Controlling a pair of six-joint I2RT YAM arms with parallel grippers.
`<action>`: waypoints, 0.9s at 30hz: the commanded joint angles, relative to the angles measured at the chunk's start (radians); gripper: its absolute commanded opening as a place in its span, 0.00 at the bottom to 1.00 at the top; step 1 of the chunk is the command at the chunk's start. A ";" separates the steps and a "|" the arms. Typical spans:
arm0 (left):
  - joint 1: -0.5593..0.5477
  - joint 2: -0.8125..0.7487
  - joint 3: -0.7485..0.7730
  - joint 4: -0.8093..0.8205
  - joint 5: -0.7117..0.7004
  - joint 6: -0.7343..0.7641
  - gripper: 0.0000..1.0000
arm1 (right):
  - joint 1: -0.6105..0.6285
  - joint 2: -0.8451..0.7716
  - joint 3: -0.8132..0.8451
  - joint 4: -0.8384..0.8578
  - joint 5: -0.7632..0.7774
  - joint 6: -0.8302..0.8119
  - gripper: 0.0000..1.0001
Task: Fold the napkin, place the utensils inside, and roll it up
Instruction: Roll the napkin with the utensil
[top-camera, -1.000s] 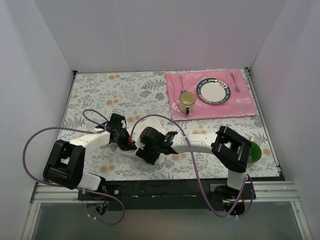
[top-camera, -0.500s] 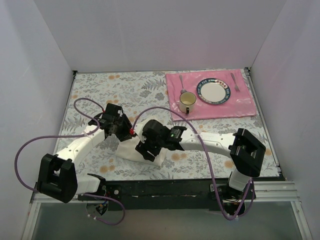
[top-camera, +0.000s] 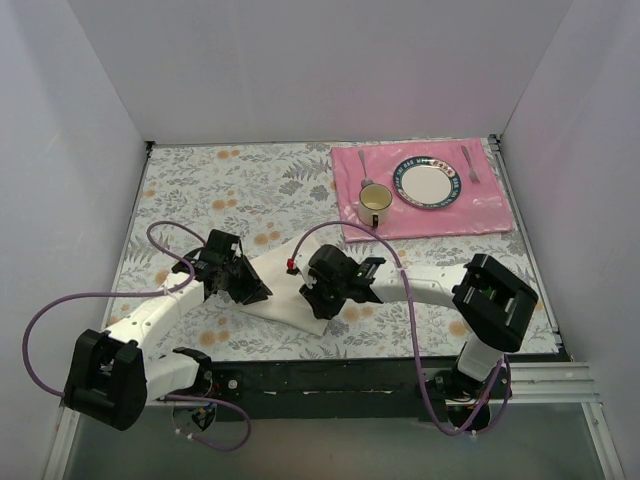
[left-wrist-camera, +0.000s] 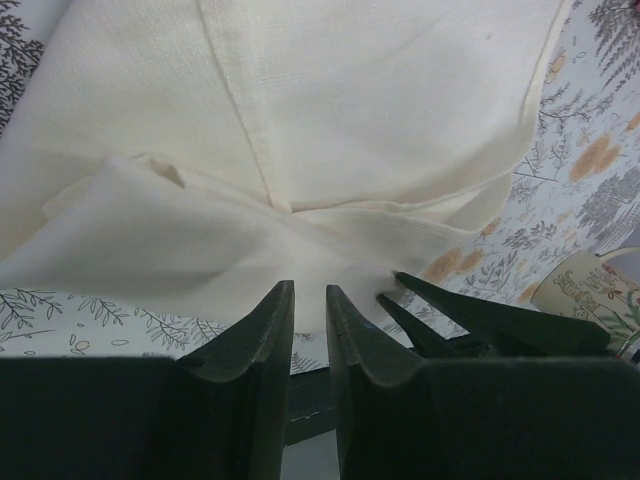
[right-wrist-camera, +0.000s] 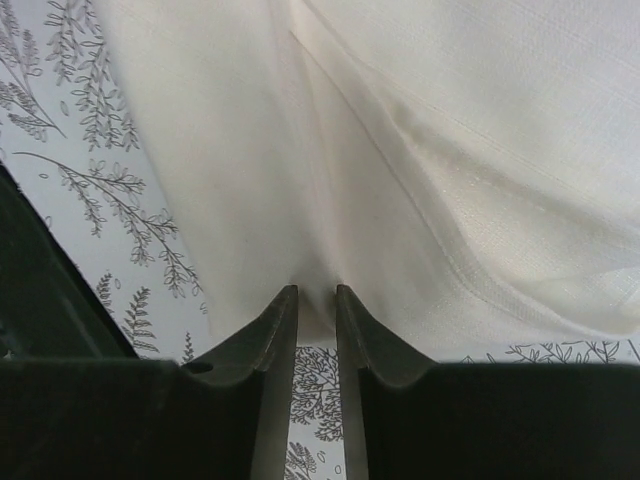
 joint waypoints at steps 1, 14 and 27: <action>0.000 0.007 -0.030 0.061 -0.024 -0.008 0.17 | -0.010 0.009 -0.033 0.084 0.023 0.006 0.27; 0.003 0.073 -0.056 0.044 -0.182 -0.019 0.08 | -0.012 0.063 -0.011 0.078 0.026 -0.015 0.21; 0.019 0.153 -0.154 0.131 -0.253 -0.045 0.00 | -0.004 0.080 0.045 -0.035 0.098 -0.099 0.40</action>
